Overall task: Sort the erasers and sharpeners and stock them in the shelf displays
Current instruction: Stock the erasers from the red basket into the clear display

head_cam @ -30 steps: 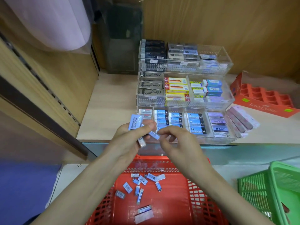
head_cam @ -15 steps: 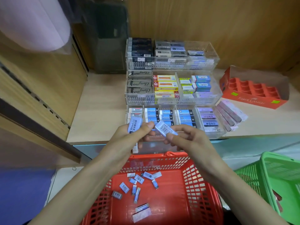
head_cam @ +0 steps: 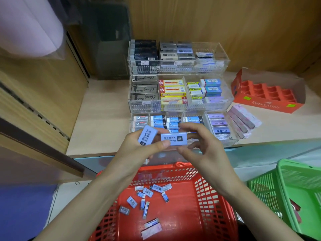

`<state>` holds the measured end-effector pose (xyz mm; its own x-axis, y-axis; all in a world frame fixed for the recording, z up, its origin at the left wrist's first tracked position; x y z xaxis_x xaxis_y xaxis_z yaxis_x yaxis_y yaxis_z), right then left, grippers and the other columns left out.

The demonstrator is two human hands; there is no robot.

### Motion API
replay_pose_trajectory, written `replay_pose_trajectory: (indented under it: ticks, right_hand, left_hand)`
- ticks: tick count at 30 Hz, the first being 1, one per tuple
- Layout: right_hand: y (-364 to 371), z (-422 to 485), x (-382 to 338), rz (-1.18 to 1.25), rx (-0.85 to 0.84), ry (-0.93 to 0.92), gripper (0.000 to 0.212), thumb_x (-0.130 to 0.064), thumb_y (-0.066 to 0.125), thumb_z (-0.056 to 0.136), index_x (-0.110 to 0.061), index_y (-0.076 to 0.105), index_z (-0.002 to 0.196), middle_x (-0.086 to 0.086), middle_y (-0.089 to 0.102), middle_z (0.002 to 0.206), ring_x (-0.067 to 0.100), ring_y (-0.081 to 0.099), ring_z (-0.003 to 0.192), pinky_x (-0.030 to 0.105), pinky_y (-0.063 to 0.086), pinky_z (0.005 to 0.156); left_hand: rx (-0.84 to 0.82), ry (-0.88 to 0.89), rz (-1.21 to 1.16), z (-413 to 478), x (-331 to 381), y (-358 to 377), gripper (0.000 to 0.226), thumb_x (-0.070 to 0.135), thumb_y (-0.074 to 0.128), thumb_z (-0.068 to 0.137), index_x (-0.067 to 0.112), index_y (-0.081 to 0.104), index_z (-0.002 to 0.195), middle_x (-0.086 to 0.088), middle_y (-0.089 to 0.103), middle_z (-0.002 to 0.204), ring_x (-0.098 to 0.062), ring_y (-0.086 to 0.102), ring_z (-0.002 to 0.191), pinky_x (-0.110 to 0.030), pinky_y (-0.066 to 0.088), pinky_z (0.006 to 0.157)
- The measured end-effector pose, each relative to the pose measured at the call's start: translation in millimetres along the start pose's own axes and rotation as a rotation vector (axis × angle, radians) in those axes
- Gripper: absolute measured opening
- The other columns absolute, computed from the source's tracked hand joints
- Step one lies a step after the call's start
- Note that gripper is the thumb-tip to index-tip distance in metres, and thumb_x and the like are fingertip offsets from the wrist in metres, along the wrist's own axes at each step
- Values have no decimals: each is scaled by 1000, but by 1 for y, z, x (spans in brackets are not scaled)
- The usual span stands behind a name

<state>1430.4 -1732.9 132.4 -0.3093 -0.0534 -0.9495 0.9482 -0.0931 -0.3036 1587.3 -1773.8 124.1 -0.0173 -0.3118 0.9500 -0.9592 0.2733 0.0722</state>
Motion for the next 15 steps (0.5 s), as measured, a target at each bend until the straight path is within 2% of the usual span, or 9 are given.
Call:
replay_pose_trajectory:
  ticks: [2, 4, 7, 9, 11, 15]
  right_hand:
    - [0, 1, 3, 180, -2, 117, 42, -3, 70, 81, -26, 56, 112, 0, 61, 103, 11, 59, 84, 20, 47, 74]
    - [-1, 2, 4, 240, 11, 186, 29, -5, 67, 83, -18, 58, 108, 9, 64, 91, 12, 58, 76, 21, 47, 71]
    - [-1, 2, 5, 339, 39, 252, 15, -4, 65, 83, -13, 61, 94, 8, 63, 76, 7, 58, 66, 16, 45, 64]
    - [0, 2, 6, 390, 70, 293, 13, -3, 65, 82, -13, 61, 89, 9, 63, 73, 7, 58, 63, 15, 45, 60]
    - [-1, 2, 7, 409, 97, 286, 15, -2, 66, 82, -14, 60, 90, 7, 62, 71, 10, 59, 65, 14, 45, 60]
    - [1, 0, 13, 440, 185, 297, 19, -2, 65, 82, -14, 58, 96, 2, 65, 69, 8, 61, 65, 14, 47, 64]
  left_hand:
    - [18, 16, -7, 1, 2, -2, 19, 12, 74, 70, 18, 71, 88, 10, 62, 64, -8, 39, 48, -22, 34, 52]
    - [25, 19, -10, 1, 3, -3, 19, 14, 75, 69, 20, 71, 88, 10, 61, 63, -8, 38, 48, -25, 34, 54]
    - [33, 2, -14, 0, 0, -2, 16, 12, 73, 74, 21, 72, 87, 11, 56, 59, -9, 37, 49, -27, 32, 55]
    - [52, 9, -16, 0, 0, -2, 10, 19, 74, 73, 23, 73, 82, 9, 55, 59, -11, 37, 49, -27, 31, 54]
    - [95, 39, 21, 2, 1, -4, 7, 24, 75, 73, 23, 72, 79, 9, 57, 59, -9, 41, 49, -24, 35, 54]
    - [98, 61, 114, 7, 2, -4, 9, 17, 75, 76, 17, 67, 80, 15, 60, 57, 1, 48, 45, -12, 38, 49]
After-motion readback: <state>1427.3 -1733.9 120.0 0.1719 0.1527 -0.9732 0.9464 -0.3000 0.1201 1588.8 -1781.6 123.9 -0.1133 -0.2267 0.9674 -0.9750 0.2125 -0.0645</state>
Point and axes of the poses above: each hand's wrist, its own z-axis towards the middle knuckle, its own y-axis out of the palm, x = y × z, the point moved 3 cm from there along z, towards the middle knuckle
